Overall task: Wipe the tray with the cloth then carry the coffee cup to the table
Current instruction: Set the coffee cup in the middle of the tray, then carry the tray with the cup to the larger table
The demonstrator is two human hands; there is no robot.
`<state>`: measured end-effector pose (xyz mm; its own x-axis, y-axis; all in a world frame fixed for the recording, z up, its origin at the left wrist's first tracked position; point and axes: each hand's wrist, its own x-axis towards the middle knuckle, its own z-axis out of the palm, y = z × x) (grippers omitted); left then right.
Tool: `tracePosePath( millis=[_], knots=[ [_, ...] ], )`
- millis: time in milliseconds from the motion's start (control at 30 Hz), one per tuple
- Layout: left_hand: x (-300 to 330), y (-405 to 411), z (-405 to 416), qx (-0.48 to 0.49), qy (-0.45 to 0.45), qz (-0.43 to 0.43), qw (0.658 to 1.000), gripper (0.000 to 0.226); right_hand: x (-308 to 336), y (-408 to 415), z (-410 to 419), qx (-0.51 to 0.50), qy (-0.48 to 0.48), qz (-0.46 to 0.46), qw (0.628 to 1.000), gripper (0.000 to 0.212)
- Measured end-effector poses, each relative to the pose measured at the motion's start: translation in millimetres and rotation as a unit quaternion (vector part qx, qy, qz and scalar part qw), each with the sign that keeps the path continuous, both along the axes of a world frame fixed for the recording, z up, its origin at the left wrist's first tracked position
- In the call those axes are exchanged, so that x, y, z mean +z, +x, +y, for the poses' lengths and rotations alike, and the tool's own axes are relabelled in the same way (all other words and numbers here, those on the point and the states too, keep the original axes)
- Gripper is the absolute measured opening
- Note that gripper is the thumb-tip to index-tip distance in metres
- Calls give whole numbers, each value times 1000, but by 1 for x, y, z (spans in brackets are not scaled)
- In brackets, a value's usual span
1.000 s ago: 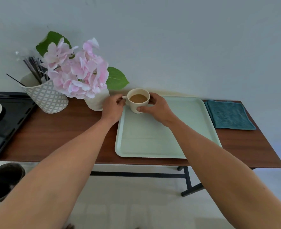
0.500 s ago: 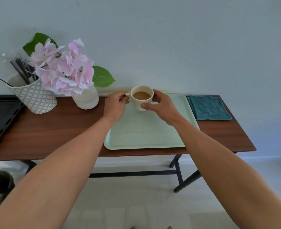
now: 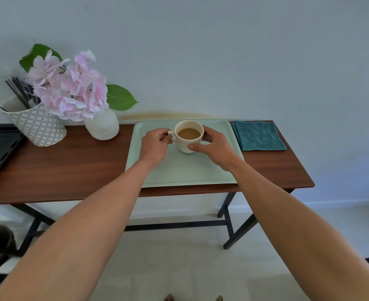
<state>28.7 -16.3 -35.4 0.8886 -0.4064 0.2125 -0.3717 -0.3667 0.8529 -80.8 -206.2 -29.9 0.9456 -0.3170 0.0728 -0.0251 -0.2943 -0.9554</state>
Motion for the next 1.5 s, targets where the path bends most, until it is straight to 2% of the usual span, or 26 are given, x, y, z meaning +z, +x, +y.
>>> tracePosePath(
  millis=[633,733,800,867,933,1033,1133,1367,1500],
  knots=[
    [-8,-8,-4,14,7,22,1000,21,-8,-3,-1,3,-9,17,1000,62],
    [-7,-9,1,14,39,24,999,34,-7,-6,-4,4,-48,51,998,77],
    [-8,-8,10,20,79,1,997,45,-7,-12,-9,-35,-98,81,991,88],
    [-10,-4,22,42,142,-68,987,48,-8,-20,-16,-78,-179,79,978,80],
    [-12,-1,36,79,214,-135,964,49,-12,-31,-25,-107,-289,78,948,73],
    [-16,0,53,120,285,-167,936,49,-17,-44,-36,-160,-404,108,894,68],
    [-23,-2,67,140,313,-149,928,48,-23,-51,-41,-184,-426,146,873,66],
    [-25,-14,78,160,312,-89,932,44,-33,-58,-44,-200,-382,200,880,67],
    [-29,-16,83,165,328,-72,927,39,-37,-59,-45,-197,-410,200,868,63]
  ],
)
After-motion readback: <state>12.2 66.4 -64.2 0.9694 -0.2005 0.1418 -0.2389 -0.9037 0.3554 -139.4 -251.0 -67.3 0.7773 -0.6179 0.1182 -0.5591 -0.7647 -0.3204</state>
